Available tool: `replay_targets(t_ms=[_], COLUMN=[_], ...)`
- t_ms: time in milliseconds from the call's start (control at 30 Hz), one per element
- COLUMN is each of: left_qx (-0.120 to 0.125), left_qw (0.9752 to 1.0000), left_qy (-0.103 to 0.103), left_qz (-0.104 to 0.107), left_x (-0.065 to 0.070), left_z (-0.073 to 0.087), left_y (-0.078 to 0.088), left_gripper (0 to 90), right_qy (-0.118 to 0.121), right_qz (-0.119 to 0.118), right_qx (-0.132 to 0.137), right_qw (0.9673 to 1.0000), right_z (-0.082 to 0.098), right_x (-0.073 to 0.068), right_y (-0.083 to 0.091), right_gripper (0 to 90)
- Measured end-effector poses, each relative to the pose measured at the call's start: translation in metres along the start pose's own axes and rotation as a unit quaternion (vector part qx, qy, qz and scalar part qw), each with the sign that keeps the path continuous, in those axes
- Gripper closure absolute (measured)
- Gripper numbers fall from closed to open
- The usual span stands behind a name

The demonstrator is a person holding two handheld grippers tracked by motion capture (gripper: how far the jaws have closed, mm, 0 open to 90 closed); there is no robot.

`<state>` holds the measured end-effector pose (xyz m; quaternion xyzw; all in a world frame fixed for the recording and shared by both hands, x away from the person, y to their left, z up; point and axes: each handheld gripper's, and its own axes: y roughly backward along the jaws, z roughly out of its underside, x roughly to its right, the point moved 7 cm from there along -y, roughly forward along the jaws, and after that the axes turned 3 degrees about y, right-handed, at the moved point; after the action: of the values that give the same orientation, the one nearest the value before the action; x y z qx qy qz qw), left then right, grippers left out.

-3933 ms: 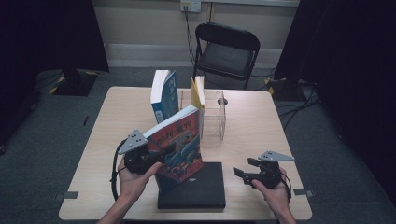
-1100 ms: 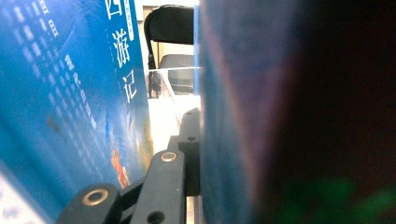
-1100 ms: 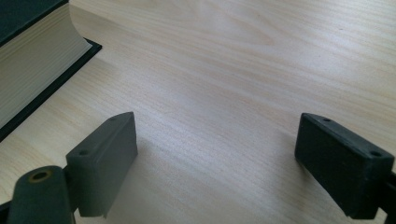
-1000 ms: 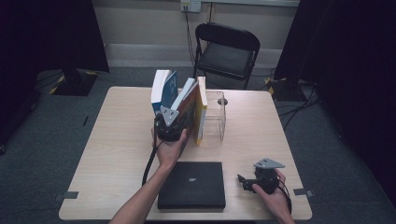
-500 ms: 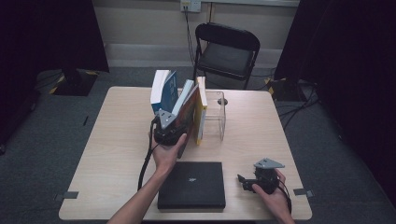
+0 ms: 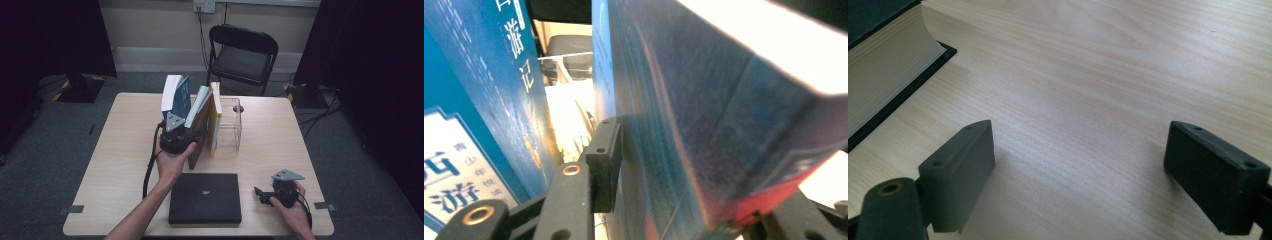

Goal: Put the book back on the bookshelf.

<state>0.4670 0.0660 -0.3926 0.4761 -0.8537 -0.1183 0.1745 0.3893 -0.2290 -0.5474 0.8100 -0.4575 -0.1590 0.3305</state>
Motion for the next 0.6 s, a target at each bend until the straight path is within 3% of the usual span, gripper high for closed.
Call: replay_targets(t_ms=[100,267,600], left_qx=[-0.007,-0.024,-0.060], left_qw=[0.9999,0.9994,0.9979], left_qy=[0.004,0.011,0.008], left_qz=[0.010,0.021,0.024], left_x=[0.001,0.003,0.005], left_z=[-0.005,-0.013,-0.032], left_y=[0.004,0.012,0.020], left_gripper=[53.4,56.7,54.1], right_qy=[0.000,0.000,-0.001], right_qz=[0.000,0.001,0.002], right_qx=[0.000,0.000,0.000], right_qw=[1.0000,1.0000,1.0000], right_z=[0.000,0.000,0.000], right_x=[0.000,0.000,0.000], right_y=[0.000,0.000,0.000], right_gripper=[12.7,12.7,12.7])
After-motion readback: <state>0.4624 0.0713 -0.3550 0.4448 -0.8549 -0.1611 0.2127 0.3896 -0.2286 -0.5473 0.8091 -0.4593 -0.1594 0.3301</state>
